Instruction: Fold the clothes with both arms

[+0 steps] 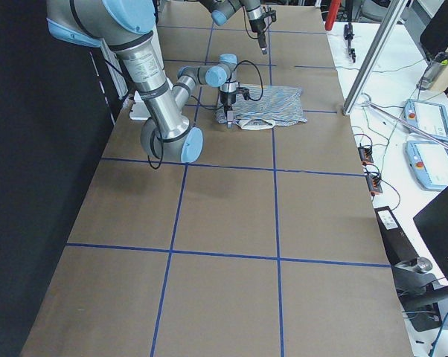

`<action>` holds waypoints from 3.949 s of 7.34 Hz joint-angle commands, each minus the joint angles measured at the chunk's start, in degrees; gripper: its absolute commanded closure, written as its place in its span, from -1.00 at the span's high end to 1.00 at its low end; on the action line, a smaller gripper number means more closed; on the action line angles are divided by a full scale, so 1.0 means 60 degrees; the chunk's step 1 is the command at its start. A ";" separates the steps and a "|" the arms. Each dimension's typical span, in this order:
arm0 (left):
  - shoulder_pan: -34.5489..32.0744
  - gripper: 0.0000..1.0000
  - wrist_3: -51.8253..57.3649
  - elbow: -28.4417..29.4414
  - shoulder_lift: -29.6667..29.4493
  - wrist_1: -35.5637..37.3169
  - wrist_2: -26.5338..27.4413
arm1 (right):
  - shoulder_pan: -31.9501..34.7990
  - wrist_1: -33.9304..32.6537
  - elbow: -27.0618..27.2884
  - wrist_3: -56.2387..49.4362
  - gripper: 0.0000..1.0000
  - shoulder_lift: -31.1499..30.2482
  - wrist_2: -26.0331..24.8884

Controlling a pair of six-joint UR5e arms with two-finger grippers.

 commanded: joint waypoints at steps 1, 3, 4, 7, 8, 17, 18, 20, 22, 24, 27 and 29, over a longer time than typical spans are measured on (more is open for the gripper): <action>0.0019 1.00 -0.0001 0.0046 -0.0005 0.0000 -0.0005 | 0.0187 0.0003 0.0671 -0.0098 1.00 -0.0747 0.0010; 0.0019 1.00 0.0014 0.0046 -0.0005 0.0000 0.0010 | 0.0247 0.0119 0.0938 -0.0478 1.00 -0.0533 -0.0004; 0.0019 1.00 0.0014 0.0046 -0.0020 -0.0014 0.0010 | 0.0377 0.0222 0.0822 -0.1132 1.00 -0.0038 -0.0005; 0.0019 1.00 0.0043 0.0046 -0.0005 -0.0015 -0.0005 | 0.0525 0.1695 -0.0974 -0.1271 1.00 0.1006 -0.0034; 0.0019 1.00 0.0043 0.0046 -0.0020 -0.0015 -0.0005 | 0.0525 0.1731 -0.1096 -0.1285 1.00 0.1007 -0.0107; 0.0019 1.00 0.0014 0.0265 -0.0049 -0.0132 0.0010 | 0.0423 0.1644 -0.1083 -0.1154 1.00 0.0772 0.0010; 0.0019 1.00 0.0014 0.0265 -0.0049 -0.0132 0.0010 | 0.0394 0.1658 -0.1083 -0.1139 1.00 0.0772 0.0010; 0.0019 1.00 0.0029 0.0265 -0.0049 -0.0132 0.0010 | 0.0349 0.1615 -0.1199 -0.1139 1.00 0.0758 -0.0005; 0.0019 1.00 0.0029 0.0295 -0.0078 -0.0132 0.0010 | 0.0291 0.1615 -0.1361 -0.1139 1.00 0.0758 0.0010; 0.0019 1.00 0.0029 0.0295 -0.0078 -0.0132 0.0010 | 0.0291 0.1600 -0.1361 -0.1139 1.00 0.0758 0.0024; 0.0019 1.00 0.0029 0.0324 -0.0093 -0.0146 0.0010 | 0.0335 0.1411 -0.1230 -0.1139 1.00 0.0743 0.0039; 0.0019 1.00 0.0014 0.0339 -0.0137 -0.0146 0.0010 | 0.0364 0.1395 -0.1215 -0.1139 1.00 0.0699 0.0039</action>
